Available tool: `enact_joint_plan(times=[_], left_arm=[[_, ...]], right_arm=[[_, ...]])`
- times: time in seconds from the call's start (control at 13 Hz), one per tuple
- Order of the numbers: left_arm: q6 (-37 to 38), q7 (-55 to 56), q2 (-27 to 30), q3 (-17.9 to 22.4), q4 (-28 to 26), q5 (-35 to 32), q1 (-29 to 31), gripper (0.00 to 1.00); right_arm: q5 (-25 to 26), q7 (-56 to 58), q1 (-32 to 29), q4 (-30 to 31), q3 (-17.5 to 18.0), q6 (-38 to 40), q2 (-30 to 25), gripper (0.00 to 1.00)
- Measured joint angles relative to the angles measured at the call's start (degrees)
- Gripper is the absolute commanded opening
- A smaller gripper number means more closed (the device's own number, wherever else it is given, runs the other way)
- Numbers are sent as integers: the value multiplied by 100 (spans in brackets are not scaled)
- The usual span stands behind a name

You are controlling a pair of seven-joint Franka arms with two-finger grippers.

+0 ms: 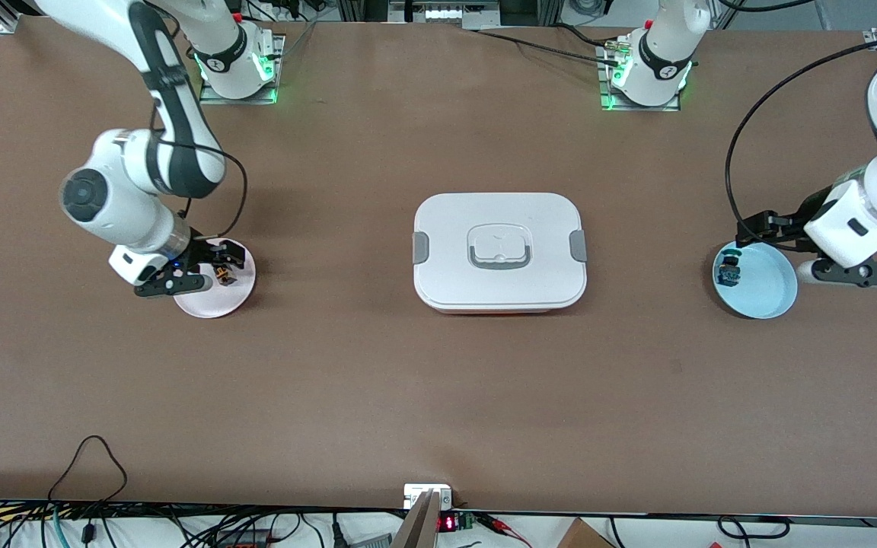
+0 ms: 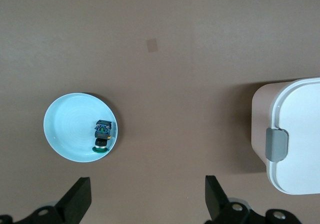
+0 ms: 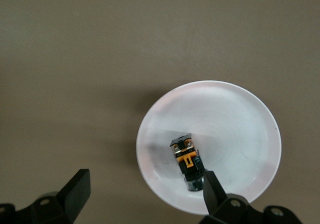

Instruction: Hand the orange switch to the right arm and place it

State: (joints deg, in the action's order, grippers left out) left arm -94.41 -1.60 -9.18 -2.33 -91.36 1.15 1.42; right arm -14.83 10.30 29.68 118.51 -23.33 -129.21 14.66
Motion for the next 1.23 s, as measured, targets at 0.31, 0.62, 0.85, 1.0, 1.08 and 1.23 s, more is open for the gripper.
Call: enact_joint_plan(times=[0.31, 0.62, 0.85, 1.0, 1.08, 1.23], left_arm=[[650, 128, 246, -2, 78, 0, -18, 100], [490, 188, 270, -5, 232, 0, -20, 100], [251, 208, 359, -41, 232, 0, -20, 100], [239, 228, 401, -76, 232, 0, -20, 100], [239, 231, 408, -78, 231, 0, -20, 100], [257, 233, 409, -78, 218, 0, -15, 100]], right_arm=[[394, 25, -19, -1233, -221, 2017, -685, 100], [571, 20, -20, -2426, -343, 3742, -956, 100], [741, 98, -25, -2953, -508, 3977, -967, 100], [714, 124, -31, -3039, -569, 3998, -958, 100], [708, 124, -17, -3048, -564, 4008, -944, 100], [708, 20, 18, -3061, -533, 4094, -916, 100]])
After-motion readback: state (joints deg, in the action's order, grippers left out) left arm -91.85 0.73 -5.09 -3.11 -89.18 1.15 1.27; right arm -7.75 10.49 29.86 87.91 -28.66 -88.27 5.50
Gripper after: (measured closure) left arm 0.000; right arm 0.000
